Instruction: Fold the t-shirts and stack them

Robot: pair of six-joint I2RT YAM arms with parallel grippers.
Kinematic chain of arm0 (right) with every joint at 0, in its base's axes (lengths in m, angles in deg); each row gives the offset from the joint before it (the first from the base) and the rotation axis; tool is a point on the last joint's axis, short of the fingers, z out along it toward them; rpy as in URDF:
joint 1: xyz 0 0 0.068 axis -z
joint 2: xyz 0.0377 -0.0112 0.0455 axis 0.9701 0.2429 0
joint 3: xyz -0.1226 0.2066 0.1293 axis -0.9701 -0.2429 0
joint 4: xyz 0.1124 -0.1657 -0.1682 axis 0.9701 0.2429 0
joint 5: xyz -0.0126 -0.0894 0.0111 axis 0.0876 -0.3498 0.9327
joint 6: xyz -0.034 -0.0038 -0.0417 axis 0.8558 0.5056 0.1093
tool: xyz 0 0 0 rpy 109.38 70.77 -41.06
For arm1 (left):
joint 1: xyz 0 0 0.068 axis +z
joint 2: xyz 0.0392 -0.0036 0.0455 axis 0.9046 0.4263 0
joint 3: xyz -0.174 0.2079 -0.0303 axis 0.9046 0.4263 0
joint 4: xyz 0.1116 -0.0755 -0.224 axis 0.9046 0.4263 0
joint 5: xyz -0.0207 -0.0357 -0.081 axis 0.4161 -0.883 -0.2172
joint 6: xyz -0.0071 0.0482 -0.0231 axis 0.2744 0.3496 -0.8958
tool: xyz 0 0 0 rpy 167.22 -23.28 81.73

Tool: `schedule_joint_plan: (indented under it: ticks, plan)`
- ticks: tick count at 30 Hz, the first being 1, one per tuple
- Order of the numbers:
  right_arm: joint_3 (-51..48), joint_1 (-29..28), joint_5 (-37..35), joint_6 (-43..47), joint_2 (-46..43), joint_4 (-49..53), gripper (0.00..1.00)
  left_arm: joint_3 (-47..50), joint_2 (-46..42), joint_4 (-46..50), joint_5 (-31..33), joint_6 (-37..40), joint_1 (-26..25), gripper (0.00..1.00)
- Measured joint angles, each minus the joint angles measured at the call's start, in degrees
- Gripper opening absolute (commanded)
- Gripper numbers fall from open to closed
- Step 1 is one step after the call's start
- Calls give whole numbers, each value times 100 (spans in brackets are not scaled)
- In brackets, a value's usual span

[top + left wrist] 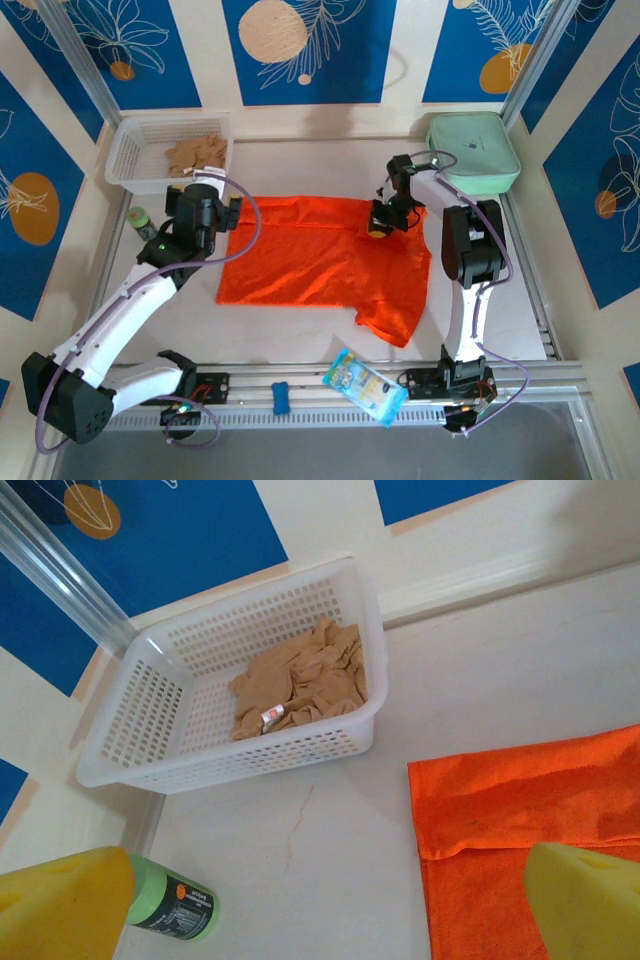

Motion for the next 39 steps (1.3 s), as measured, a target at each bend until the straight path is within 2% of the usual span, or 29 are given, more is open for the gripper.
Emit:
schedule_joint_plan:
  ticks: [8, 17, 23, 30, 39]
  plan:
    - [-247, -90, 212, -514, -227, -232, 0, 13, 0, 0, 2, 0, 0, 99]
    - [-306, 70, 221, -761, -997, -448, 0, -48, 0, 308, 107, -55, 0, 99]
    - [-940, 398, 168, -754, -1021, -732, 0, -431, 11, 892, 157, -424, 0, 99]
    - [-1613, 254, 94, -754, -715, -1075, 0, -730, 11, 1620, 177, -859, 0, 99]
    - [-1665, 267, -22, -686, -643, -1130, 0, -1235, 125, 3154, 190, -1923, 37, 100]
